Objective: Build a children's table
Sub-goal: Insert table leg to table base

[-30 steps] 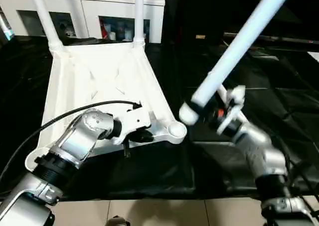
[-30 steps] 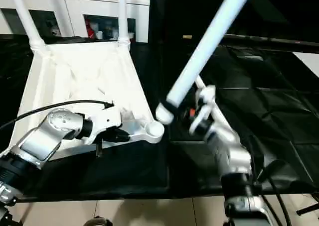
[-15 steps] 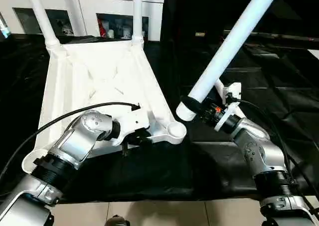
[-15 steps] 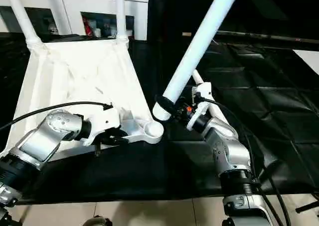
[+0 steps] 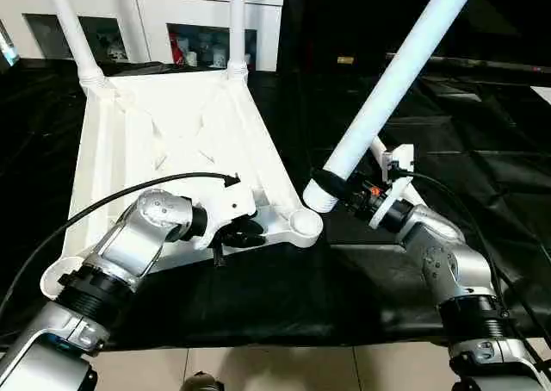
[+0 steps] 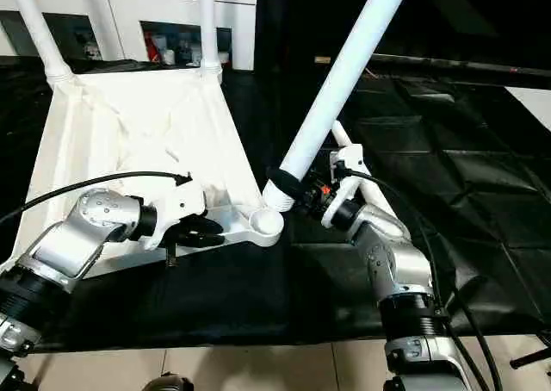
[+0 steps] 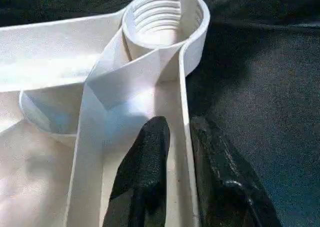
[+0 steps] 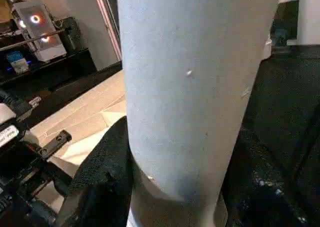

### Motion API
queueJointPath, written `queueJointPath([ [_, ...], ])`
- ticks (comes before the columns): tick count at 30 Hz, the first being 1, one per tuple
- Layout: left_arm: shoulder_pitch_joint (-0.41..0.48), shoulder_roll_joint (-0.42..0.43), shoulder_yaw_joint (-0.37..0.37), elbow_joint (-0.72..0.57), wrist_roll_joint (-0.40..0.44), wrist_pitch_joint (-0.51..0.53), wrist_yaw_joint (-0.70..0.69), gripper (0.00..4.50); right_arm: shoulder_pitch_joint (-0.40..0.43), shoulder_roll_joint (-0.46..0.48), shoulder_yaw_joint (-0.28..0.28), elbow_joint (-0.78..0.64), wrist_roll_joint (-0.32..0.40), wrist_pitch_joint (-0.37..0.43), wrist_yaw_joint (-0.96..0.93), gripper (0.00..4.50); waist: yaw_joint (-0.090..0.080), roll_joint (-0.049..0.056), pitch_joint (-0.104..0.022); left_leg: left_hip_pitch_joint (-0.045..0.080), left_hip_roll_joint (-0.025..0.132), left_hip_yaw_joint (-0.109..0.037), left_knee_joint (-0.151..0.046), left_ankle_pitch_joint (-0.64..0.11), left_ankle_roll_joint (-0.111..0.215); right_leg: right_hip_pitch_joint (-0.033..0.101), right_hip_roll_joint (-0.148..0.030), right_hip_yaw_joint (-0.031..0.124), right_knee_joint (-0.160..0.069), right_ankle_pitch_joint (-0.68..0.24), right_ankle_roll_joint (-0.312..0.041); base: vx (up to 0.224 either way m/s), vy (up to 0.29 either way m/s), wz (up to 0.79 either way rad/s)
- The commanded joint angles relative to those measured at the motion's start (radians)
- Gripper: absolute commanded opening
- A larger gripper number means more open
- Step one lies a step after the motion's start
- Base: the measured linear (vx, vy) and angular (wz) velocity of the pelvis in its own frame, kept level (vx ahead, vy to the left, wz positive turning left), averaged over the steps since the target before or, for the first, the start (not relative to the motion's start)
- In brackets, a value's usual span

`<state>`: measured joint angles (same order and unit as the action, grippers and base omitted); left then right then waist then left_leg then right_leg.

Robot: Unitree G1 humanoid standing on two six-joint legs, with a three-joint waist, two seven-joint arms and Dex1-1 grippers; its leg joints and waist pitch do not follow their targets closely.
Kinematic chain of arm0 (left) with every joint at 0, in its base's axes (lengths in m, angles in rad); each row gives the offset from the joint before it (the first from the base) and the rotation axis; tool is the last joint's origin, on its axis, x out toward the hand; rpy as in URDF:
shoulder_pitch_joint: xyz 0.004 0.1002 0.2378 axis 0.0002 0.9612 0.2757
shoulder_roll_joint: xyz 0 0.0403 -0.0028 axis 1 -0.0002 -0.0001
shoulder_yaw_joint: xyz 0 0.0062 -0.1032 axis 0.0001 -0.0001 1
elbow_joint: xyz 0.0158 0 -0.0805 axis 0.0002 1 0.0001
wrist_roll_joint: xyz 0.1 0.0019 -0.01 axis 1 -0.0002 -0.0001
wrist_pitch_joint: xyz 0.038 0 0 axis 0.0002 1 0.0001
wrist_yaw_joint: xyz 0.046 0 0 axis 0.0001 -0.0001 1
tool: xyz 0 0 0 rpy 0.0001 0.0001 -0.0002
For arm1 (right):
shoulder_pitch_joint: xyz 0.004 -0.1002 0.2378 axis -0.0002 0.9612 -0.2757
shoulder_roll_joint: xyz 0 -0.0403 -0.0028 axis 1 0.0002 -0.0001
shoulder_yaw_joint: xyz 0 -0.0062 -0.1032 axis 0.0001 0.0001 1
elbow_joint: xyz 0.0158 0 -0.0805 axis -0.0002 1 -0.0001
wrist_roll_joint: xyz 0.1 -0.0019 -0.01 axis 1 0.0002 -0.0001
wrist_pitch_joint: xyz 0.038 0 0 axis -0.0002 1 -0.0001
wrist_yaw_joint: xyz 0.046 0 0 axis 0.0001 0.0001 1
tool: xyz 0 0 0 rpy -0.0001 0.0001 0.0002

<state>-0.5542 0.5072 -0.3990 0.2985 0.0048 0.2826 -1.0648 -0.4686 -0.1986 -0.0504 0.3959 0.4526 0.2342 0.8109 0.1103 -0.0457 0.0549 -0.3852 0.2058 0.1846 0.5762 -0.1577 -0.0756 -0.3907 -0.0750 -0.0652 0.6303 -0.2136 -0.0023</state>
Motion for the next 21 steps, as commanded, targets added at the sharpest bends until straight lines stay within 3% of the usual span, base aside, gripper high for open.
queueJointPath([
  [1, 0.006, -0.001, 0.015, -0.001, 0.009, -0.007, 0.002, 0.65, -0.015, -0.002, -0.007, -0.007, -0.004, 0.002, -0.004, 1.91, -0.001, 0.001, -0.069, 0.024, 0.029, -0.005, -0.059, -0.131, 0.012, 0.042, -0.067, 0.047, -0.066, -0.059, -0.205, 0.000, 0.000, 0.00],
  [11, 0.020, 0.013, -0.013, -0.004, 0.026, 0.012, -0.009, 0.04, -0.030, 0.013, 0.044, 0.003, -0.043, 0.002, 0.005, 1.91, -0.003, -0.001, -0.068, 0.025, 0.029, -0.005, -0.060, -0.147, 0.002, 0.041, -0.067, 0.048, -0.068, -0.090, -0.195, 0.000, 0.000, 0.00],
  [17, 0.008, -0.005, 0.009, 0.002, 0.012, 0.019, 0.007, 0.00, -0.037, 0.011, 0.047, 0.002, -0.047, 0.013, 0.010, 1.91, -0.001, 0.001, -0.068, 0.027, 0.031, -0.006, -0.061, -0.162, -0.007, 0.039, -0.067, 0.047, -0.068, -0.104, -0.193, 0.000, 0.000, 0.00],
  [21, 0.009, -0.017, 0.022, -0.009, -0.014, 0.024, -0.005, 0.00, -0.031, -0.025, 0.092, -0.001, -0.084, 0.061, 0.028, 1.91, 0.000, 0.001, -0.069, 0.027, 0.029, -0.006, -0.060, -0.147, -0.009, 0.040, -0.065, 0.046, -0.065, -0.078, -0.196, 0.000, 0.000, 0.00],
])
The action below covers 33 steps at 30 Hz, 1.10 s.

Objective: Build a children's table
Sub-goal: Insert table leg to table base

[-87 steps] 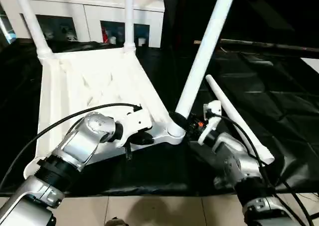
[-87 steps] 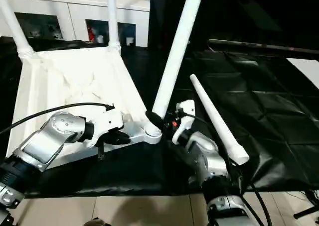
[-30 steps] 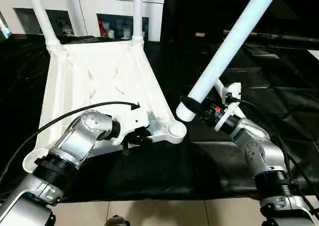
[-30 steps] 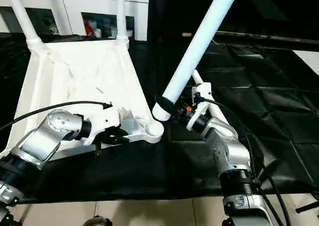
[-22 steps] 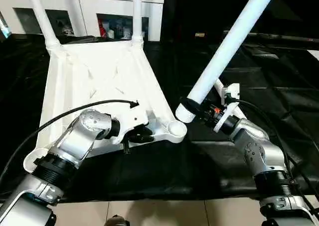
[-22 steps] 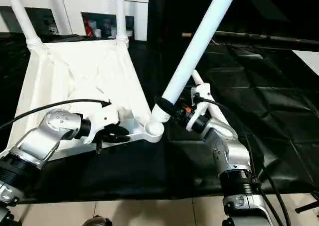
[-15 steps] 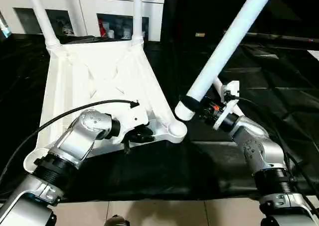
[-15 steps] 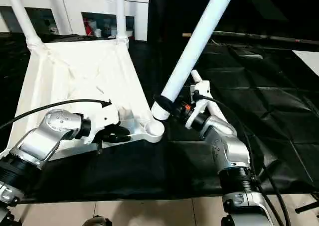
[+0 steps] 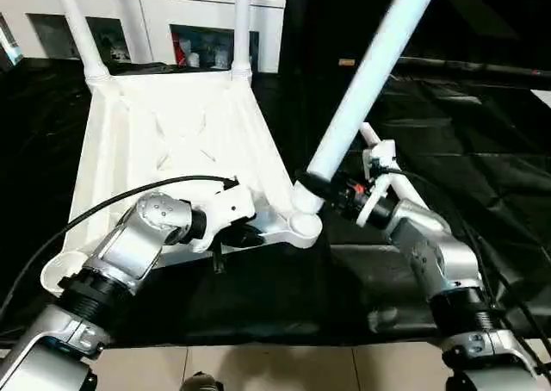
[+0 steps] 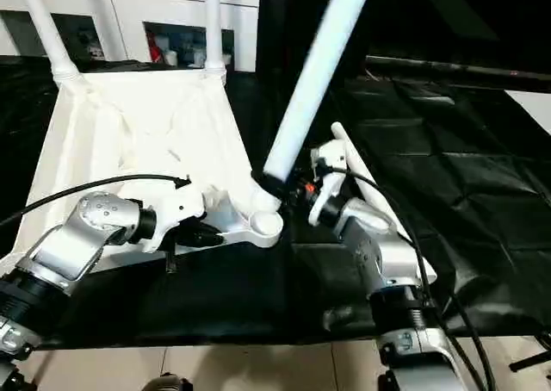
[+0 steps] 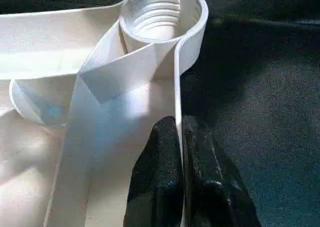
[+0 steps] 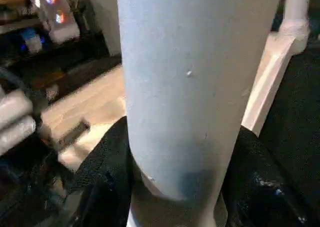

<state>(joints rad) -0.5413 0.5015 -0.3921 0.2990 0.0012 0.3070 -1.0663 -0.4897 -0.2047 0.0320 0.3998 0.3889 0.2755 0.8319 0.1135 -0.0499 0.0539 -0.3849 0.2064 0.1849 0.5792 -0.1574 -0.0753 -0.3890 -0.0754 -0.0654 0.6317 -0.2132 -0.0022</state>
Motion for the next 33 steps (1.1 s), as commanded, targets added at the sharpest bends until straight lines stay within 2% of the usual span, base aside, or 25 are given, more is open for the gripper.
queueJointPath([
  [1, -0.003, -0.017, 0.019, -0.010, -0.018, -0.006, -0.004, 0.00, -0.010, -0.030, 0.024, -0.001, -0.034, 0.037, 0.006, 1.91, -0.003, 0.004, -0.068, 0.025, 0.028, -0.006, -0.062, -0.140, -0.009, 0.040, -0.064, 0.046, -0.066, -0.068, -0.197, 0.000, 0.000, 0.00],
  [4, 0.004, -0.043, 0.041, -0.017, -0.057, -0.003, -0.010, 0.00, -0.009, -0.063, 0.069, 0.015, -0.079, 0.064, 0.019, 1.91, -0.004, 0.001, -0.071, 0.022, 0.026, -0.005, -0.058, -0.112, 0.000, 0.044, -0.064, 0.047, -0.062, -0.029, -0.203, 0.000, 0.000, 0.00],
  [5, 0.007, -0.046, 0.042, -0.024, -0.064, 0.007, -0.014, 0.00, -0.008, -0.071, 0.077, 0.019, -0.088, 0.066, 0.023, 1.91, -0.004, -0.004, -0.071, 0.021, 0.025, -0.004, -0.057, -0.110, 0.006, 0.046, -0.064, 0.047, -0.062, -0.022, -0.203, 0.000, 0.000, 0.00],
  [6, 0.008, -0.046, 0.042, -0.027, -0.065, 0.010, -0.016, 0.00, -0.007, -0.074, 0.080, 0.020, -0.091, 0.067, 0.024, 1.91, -0.003, -0.002, -0.072, 0.022, 0.026, -0.004, -0.057, -0.104, 0.012, 0.044, -0.066, 0.047, -0.060, -0.013, -0.207, 0.000, 0.000, 0.00],
  [7, 0.010, -0.046, 0.038, -0.033, -0.067, 0.016, -0.023, 0.00, -0.007, -0.079, 0.082, 0.024, -0.097, 0.069, 0.023, 1.91, -0.003, -0.005, -0.072, 0.023, 0.027, -0.003, -0.056, -0.101, 0.017, 0.043, -0.064, 0.047, -0.060, -0.008, -0.210, 0.000, 0.000, 0.00],
  [9, 0.010, -0.044, 0.033, -0.034, -0.065, 0.018, -0.027, 0.00, -0.009, -0.083, 0.082, 0.031, -0.100, 0.076, 0.019, 1.91, -0.002, -0.002, -0.070, 0.024, 0.027, -0.003, -0.056, -0.104, 0.019, 0.042, -0.064, 0.047, -0.061, -0.013, -0.213, 0.000, 0.000, 0.00],
  [16, 0.013, -0.040, 0.027, -0.035, -0.050, 0.022, -0.035, 0.00, -0.031, -0.071, 0.086, 0.075, -0.113, 0.071, 0.019, 1.91, -0.003, -0.003, -0.070, 0.025, 0.028, -0.004, -0.057, -0.128, 0.008, 0.042, -0.066, 0.047, -0.063, -0.044, -0.208, 0.000, 0.000, 0.00],
  [18, 0.013, -0.039, 0.025, -0.034, -0.047, 0.023, -0.033, 0.00, -0.034, -0.064, 0.084, 0.082, -0.112, 0.065, 0.022, 1.91, -0.004, -0.004, -0.070, 0.025, 0.028, -0.004, -0.058, -0.129, 0.008, 0.042, -0.066, 0.047, -0.063, -0.045, -0.207, 0.000, 0.000, 0.00],
  [19, 0.013, -0.040, 0.025, -0.035, -0.047, 0.026, -0.030, 0.00, -0.032, -0.054, 0.070, 0.085, -0.095, 0.064, 0.024, 1.91, -0.004, -0.008, -0.070, 0.025, 0.029, -0.004, -0.058, -0.133, 0.006, 0.043, -0.066, 0.047, -0.064, -0.050, -0.206, 0.000, 0.000, 0.00],
  [21, 0.015, -0.039, 0.025, -0.037, -0.047, 0.027, -0.028, 0.00, -0.029, -0.045, 0.051, 0.090, -0.075, 0.064, 0.023, 1.91, -0.004, -0.005, -0.069, 0.026, 0.029, -0.005, -0.059, -0.143, 0.003, 0.041, -0.067, 0.047, -0.064, -0.059, -0.206, 0.000, 0.000, 0.00],
  [22, 0.016, -0.040, 0.026, -0.038, -0.044, 0.028, -0.022, 0.00, -0.019, -0.038, 0.026, 0.097, -0.050, 0.066, 0.023, 1.91, -0.004, -0.010, -0.069, 0.026, 0.030, -0.004, -0.059, -0.146, 0.003, 0.042, -0.068, 0.047, -0.065, -0.063, -0.207, 0.000, 0.000, 0.00],
  [26, 0.013, -0.036, 0.034, -0.034, -0.044, 0.027, -0.018, 0.00, 0.022, -0.025, -0.008, 0.118, -0.028, 0.025, 0.017, 1.91, 0.000, -0.002, -0.071, 0.026, 0.030, -0.006, -0.058, -0.139, 0.001, 0.041, -0.068, 0.046, -0.061, -0.033, -0.212, 0.000, 0.000, 0.00],
  [27, 0.010, -0.033, 0.035, -0.028, -0.041, 0.024, -0.018, 0.00, 0.033, -0.015, -0.018, 0.131, -0.024, 0.004, 0.010, 1.91, 0.001, 0.005, -0.072, 0.026, 0.029, -0.007, -0.058, -0.137, -0.001, 0.042, -0.068, 0.046, -0.059, -0.019, -0.215, 0.000, 0.000, 0.00],
  [28, 0.008, -0.031, 0.035, -0.024, -0.040, 0.021, -0.018, 0.00, 0.039, -0.008, -0.025, 0.139, -0.022, -0.010, 0.004, 1.91, 0.000, 0.006, -0.072, 0.026, 0.029, -0.007, -0.059, -0.147, -0.003, 0.041, -0.068, 0.046, -0.061, -0.013, -0.219, 0.000, 0.000, 0.00],
  [30, 0.000, -0.027, 0.036, -0.011, -0.036, 0.013, -0.020, 0.00, 0.054, 0.016, -0.047, 0.177, -0.025, -0.065, -0.023, 1.91, -0.001, 0.016, -0.072, 0.027, 0.029, -0.008, -0.060, -0.170, -0.012, 0.042, -0.068, 0.045, -0.062, -0.017, -0.225, 0.000, 0.000, 0.00],
  [32, -0.007, -0.027, 0.037, -0.004, -0.035, 0.011, -0.020, 0.00, 0.066, 0.036, -0.062, 0.208, -0.031, -0.117, -0.047, 1.91, -0.002, 0.011, -0.070, 0.029, 0.030, -0.009, -0.063, -0.199, -0.021, 0.041, -0.068, 0.045, -0.066, -0.051, -0.224, 0.000, 0.000, 0.00],
  [33, -0.009, -0.027, 0.037, -0.001, -0.035, 0.011, -0.020, 0.00, 0.071, 0.043, -0.067, 0.220, -0.034, -0.139, -0.057, 1.91, -0.003, 0.022, -0.069, 0.032, 0.030, -0.009, -0.064, -0.221, -0.029, 0.038, -0.069, 0.045, -0.069, -0.070, -0.223, 0.000, 0.000, 0.00],
])
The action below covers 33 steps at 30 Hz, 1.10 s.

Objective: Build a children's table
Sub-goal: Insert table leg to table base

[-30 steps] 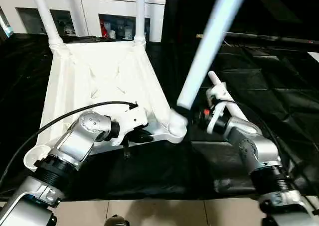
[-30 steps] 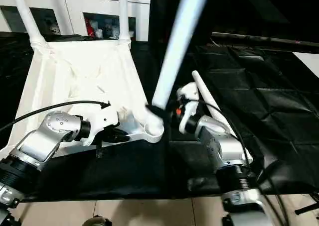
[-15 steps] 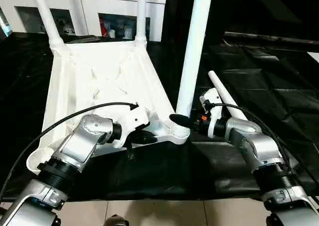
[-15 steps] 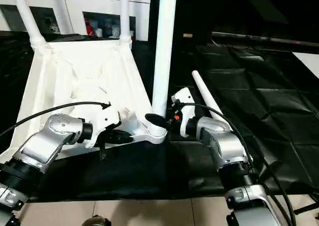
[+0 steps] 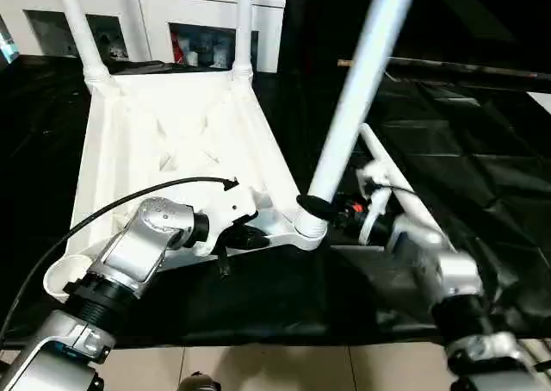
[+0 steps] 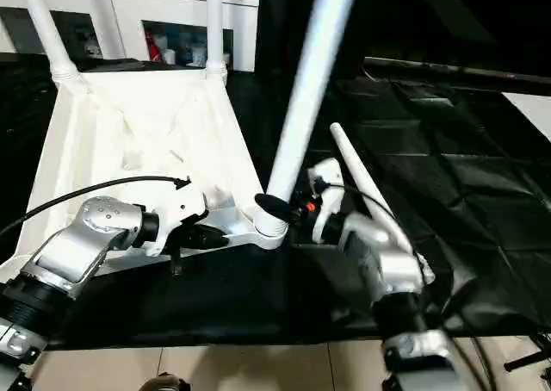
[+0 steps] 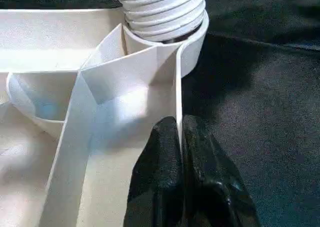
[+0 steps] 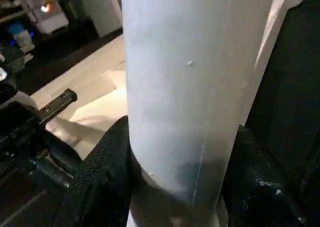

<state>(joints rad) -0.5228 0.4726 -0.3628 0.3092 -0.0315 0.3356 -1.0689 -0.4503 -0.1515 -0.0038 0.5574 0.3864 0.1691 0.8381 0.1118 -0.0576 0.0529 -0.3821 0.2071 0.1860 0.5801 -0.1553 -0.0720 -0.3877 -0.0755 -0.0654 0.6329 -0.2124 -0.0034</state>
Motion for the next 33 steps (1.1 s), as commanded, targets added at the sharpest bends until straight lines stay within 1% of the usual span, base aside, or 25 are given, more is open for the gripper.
queueJointPath([
  [1, -0.028, 0.001, 0.008, -0.011, -0.002, -0.018, -0.018, 0.00, 0.032, -0.010, -0.031, 0.063, -0.032, -0.033, -0.063, 1.91, -0.002, 0.026, -0.066, 0.029, 0.030, -0.012, -0.068, -0.248, -0.040, 0.037, -0.068, 0.045, -0.074, -0.098, -0.218, 0.000, 0.000, 0.00],
  [2, -0.031, 0.000, 0.008, -0.008, -0.001, -0.019, -0.016, 0.00, 0.044, 0.001, -0.035, 0.078, -0.033, -0.060, -0.072, 1.91, -0.002, 0.030, -0.066, 0.030, 0.030, -0.013, -0.069, -0.258, -0.044, 0.038, -0.069, 0.045, -0.074, -0.110, -0.217, 0.000, 0.000, 0.00],
  [3, -0.035, -0.002, 0.009, -0.002, 0.001, -0.021, -0.014, 0.00, 0.061, 0.016, -0.037, 0.099, -0.042, -0.107, -0.085, 1.91, -0.002, 0.032, -0.066, 0.031, 0.031, -0.014, -0.070, -0.273, -0.047, 0.036, -0.070, 0.046, -0.077, -0.128, -0.214, 0.000, 0.000, 0.00],
  [4, -0.038, -0.003, 0.009, 0.001, 0.002, -0.023, -0.011, 0.00, 0.074, 0.025, -0.036, 0.112, -0.049, -0.135, -0.091, 1.91, -0.003, 0.031, -0.064, 0.032, 0.031, -0.014, -0.072, -0.293, -0.052, 0.034, -0.070, 0.046, -0.080, -0.148, -0.212, 0.000, 0.000, 0.00],
  [5, -0.038, -0.003, 0.009, 0.002, 0.003, -0.024, -0.011, 0.00, 0.077, 0.027, -0.036, 0.114, -0.051, -0.140, -0.092, 1.91, -0.003, 0.032, -0.064, 0.032, 0.031, -0.015, -0.073, -0.301, -0.054, 0.035, -0.071, 0.046, -0.080, -0.158, -0.211, 0.000, 0.000, 0.00],
  [6, -0.041, -0.004, 0.009, 0.005, 0.004, -0.025, -0.010, 0.00, 0.090, 0.035, -0.033, 0.130, -0.063, -0.173, -0.104, 1.91, -0.004, 0.030, -0.062, 0.033, 0.031, -0.016, -0.074, -0.316, -0.054, 0.035, -0.071, 0.047, -0.083, -0.180, -0.207, 0.000, 0.000, 0.00],
  [7, -0.044, -0.005, 0.009, 0.008, 0.006, -0.027, -0.008, 0.00, 0.104, 0.044, -0.030, 0.149, -0.072, -0.205, -0.108, 1.91, -0.004, 0.031, -0.061, 0.034, 0.031, -0.017, -0.076, -0.330, -0.056, 0.034, -0.072, 0.047, -0.086, -0.205, -0.203, 0.000, 0.000, 0.00],
  [8, -0.045, -0.005, 0.009, 0.010, 0.007, -0.027, -0.007, 0.00, 0.109, 0.046, -0.027, 0.152, -0.078, -0.216, -0.111, 1.91, -0.003, 0.033, -0.061, 0.035, 0.032, -0.018, -0.077, -0.337, -0.057, 0.033, -0.073, 0.047, -0.087, -0.213, -0.202, 0.000, 0.000, 0.00],
  [10, -0.047, -0.007, 0.010, 0.011, 0.006, -0.028, -0.004, 0.00, 0.123, 0.058, -0.035, 0.168, -0.082, -0.262, -0.122, 1.91, -0.005, 0.033, -0.061, 0.036, 0.032, -0.018, -0.078, -0.340, -0.055, 0.033, -0.070, 0.048, -0.086, -0.207, -0.203, 0.000, 0.000, 0.00],
  [12, -0.048, -0.007, 0.011, 0.014, 0.006, -0.029, -0.003, 0.00, 0.129, 0.066, -0.046, 0.181, -0.082, -0.298, -0.133, 1.91, -0.005, 0.038, -0.061, 0.038, 0.033, -0.019, -0.079, -0.351, -0.056, 0.032, -0.071, 0.048, -0.087, -0.205, -0.206, 0.000, 0.000, 0.00],
  [13, -0.049, -0.007, 0.011, 0.015, 0.006, -0.029, -0.003, 0.00, 0.132, 0.069, -0.051, 0.184, -0.080, -0.308, -0.136, 1.91, -0.005, 0.035, -0.061, 0.037, 0.033, -0.019, -0.079, -0.353, -0.053, 0.032, -0.069, 0.048, -0.087, -0.200, -0.208, 0.000, 0.000, 0.00],
  [16, -0.055, -0.007, 0.012, 0.025, 0.012, -0.035, -0.007, 0.00, 0.131, 0.072, -0.062, 0.201, -0.068, -0.347, -0.137, 1.91, -0.005, 0.037, -0.062, 0.037, 0.032, -0.018, -0.079, -0.353, -0.048, 0.032, -0.069, 0.048, -0.087, -0.193, -0.211, 0.000, 0.000, 0.00],
  [21, -0.062, -0.005, 0.012, 0.038, 0.018, -0.041, -0.005, 0.00, 0.134, 0.045, -0.059, 0.182, -0.065, -0.344, -0.105, 1.91, -0.006, 0.038, -0.060, 0.037, 0.032, -0.019, -0.081, -0.369, -0.046, 0.032, -0.069, 0.049, -0.090, -0.219, -0.208, 0.000, 0.000, 0.00],
  [23, -0.060, -0.004, 0.011, 0.036, 0.021, -0.040, -0.003, 0.00, 0.140, 0.018, -0.048, 0.161, -0.068, -0.330, -0.069, 1.91, -0.005, 0.033, -0.059, 0.037, 0.032, -0.018, -0.080, -0.367, -0.042, 0.033, -0.069, 0.050, -0.092, -0.234, -0.203, 0.000, 0.000, 0.00],
  [25, -0.059, -0.005, 0.011, 0.034, 0.021, -0.038, -0.001, 0.00, 0.146, 0.006, -0.040, 0.149, -0.070, -0.323, -0.050, 1.91, -0.003, 0.035, -0.061, 0.035, 0.033, -0.017, -0.080, -0.340, -0.035, 0.033, -0.069, 0.050, -0.089, -0.212, -0.203, 0.000, 0.000, 0.00],
  [27, -0.058, -0.005, 0.011, 0.034, 0.021, -0.037, 0.000, 0.00, 0.151, -0.005, -0.034, 0.135, -0.067, -0.311, -0.032, 1.91, -0.001, 0.034, -0.063, 0.033, 0.033, -0.017, -0.078, -0.315, -0.029, 0.035, -0.068, 0.050, -0.086, -0.177, -0.209, 0.000, 0.000, 0.00],
  [28, -0.057, -0.006, 0.011, 0.035, 0.022, -0.037, 0.002, 0.00, 0.156, -0.020, -0.029, 0.120, -0.064, -0.301, -0.013, 1.91, -0.001, 0.028, -0.063, 0.032, 0.032, -0.016, -0.077, -0.301, -0.023, 0.037, -0.068, 0.049, -0.085, -0.163, -0.211, 0.000, 0.000, 0.00],
  [29, -0.058, -0.005, 0.010, 0.037, 0.022, -0.038, 0.003, 0.00, 0.157, -0.028, -0.028, 0.116, -0.062, -0.298, -0.004, 1.91, 0.000, 0.031, -0.063, 0.032, 0.033, -0.015, -0.077, -0.297, -0.021, 0.037, -0.068, 0.049, -0.084, -0.159, -0.212, 0.000, 0.000, 0.00],
  [32, -0.059, -0.004, 0.009, 0.045, 0.023, -0.042, 0.005, 0.00, 0.158, -0.046, -0.029, 0.107, -0.056, -0.292, 0.012, 1.91, 0.003, 0.031, -0.063, 0.032, 0.033, -0.014, -0.076, -0.287, -0.017, 0.037, -0.069, 0.049, -0.084, -0.152, -0.212, 0.000, 0.000, 0.00],
  [33, -0.059, -0.003, 0.009, 0.046, 0.024, -0.043, 0.006, 0.00, 0.159, -0.051, -0.029, 0.098, -0.052, -0.284, 0.018, 1.91, 0.003, 0.029, -0.062, 0.032, 0.033, -0.014, -0.077, -0.287, -0.017, 0.036, -0.068, 0.049, -0.085, -0.154, -0.211, 0.000, 0.000, 0.00],
])
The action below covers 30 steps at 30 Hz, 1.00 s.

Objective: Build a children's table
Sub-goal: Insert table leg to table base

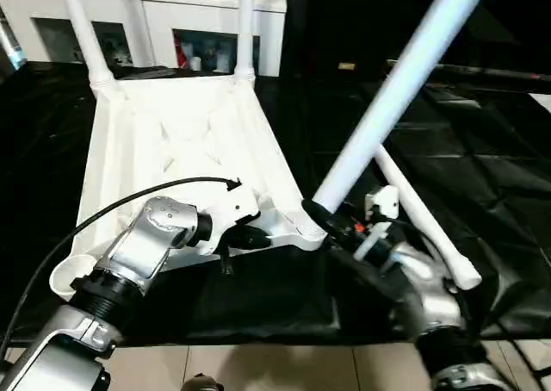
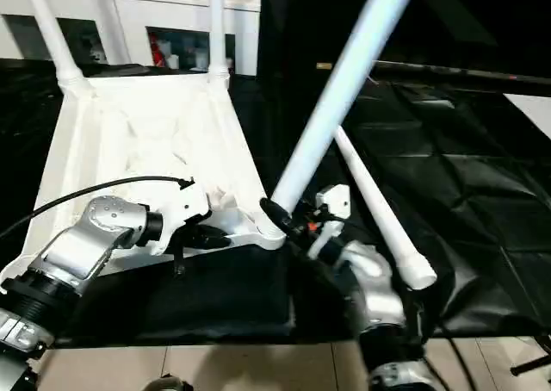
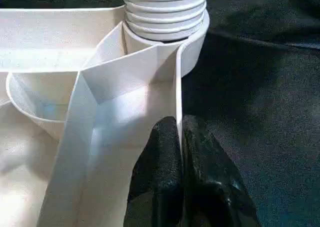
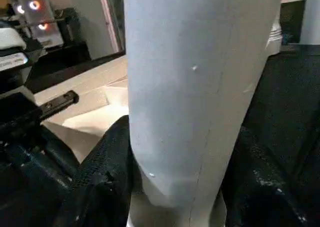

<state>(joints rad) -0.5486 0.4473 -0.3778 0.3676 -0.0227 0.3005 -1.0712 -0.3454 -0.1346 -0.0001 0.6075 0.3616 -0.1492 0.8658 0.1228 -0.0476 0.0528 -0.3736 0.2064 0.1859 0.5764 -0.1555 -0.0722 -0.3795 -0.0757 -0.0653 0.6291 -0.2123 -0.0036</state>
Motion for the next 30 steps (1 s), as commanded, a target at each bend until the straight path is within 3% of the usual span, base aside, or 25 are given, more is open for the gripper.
queueJointPath([
  [1, -0.034, 0.022, 0.024, -0.012, 0.016, -0.008, 0.008, 0.00, 0.055, -0.072, -0.032, 0.039, -0.026, 0.039, -0.004, 1.91, -0.007, 0.019, -0.062, 0.023, 0.033, -0.014, -0.073, -0.289, -0.017, 0.028, -0.068, 0.049, -0.081, -0.158, -0.210, 0.000, 0.000, 0.00],
  [9, -0.032, 0.026, 0.023, -0.009, 0.020, -0.011, 0.008, 0.00, 0.060, -0.120, -0.031, -0.055, 0.001, 0.104, 0.043, 1.91, -0.004, 0.014, -0.059, 0.024, 0.033, -0.014, -0.074, -0.315, -0.018, 0.027, -0.071, 0.050, -0.091, -0.233, -0.189, 0.000, 0.000, 0.00],
  [20, -0.027, 0.028, 0.020, -0.016, 0.020, -0.010, 0.006, 0.00, 0.009, -0.137, -0.005, -0.106, -0.004, 0.181, 0.042, 1.91, -0.003, 0.010, -0.059, 0.022, 0.033, -0.013, -0.074, -0.287, -0.016, 0.025, -0.071, 0.049, -0.090, -0.234, -0.184, 0.000, 0.000, 0.00],
  [26, -0.020, 0.035, 0.012, -0.024, 0.022, -0.010, -0.004, 0.00, -0.045, -0.151, 0.040, -0.117, -0.022, 0.266, 0.070, 1.91, -0.007, 0.011, -0.060, 0.020, 0.032, -0.013, -0.073, -0.263, -0.016, 0.027, -0.069, 0.048, -0.086, -0.208, -0.183, 0.000, 0.000, 0.00],
  [30, -0.017, 0.030, 0.007, -0.024, 0.025, -0.009, 0.000, 0.00, -0.088, -0.162, 0.094, -0.097, -0.075, 0.287, 0.091, 1.91, -0.012, 0.009, -0.058, 0.019, 0.032, -0.012, -0.072, -0.264, -0.019, 0.026, -0.069, 0.048, -0.088, -0.225, -0.182, 0.000, 0.000, 0.00],
])
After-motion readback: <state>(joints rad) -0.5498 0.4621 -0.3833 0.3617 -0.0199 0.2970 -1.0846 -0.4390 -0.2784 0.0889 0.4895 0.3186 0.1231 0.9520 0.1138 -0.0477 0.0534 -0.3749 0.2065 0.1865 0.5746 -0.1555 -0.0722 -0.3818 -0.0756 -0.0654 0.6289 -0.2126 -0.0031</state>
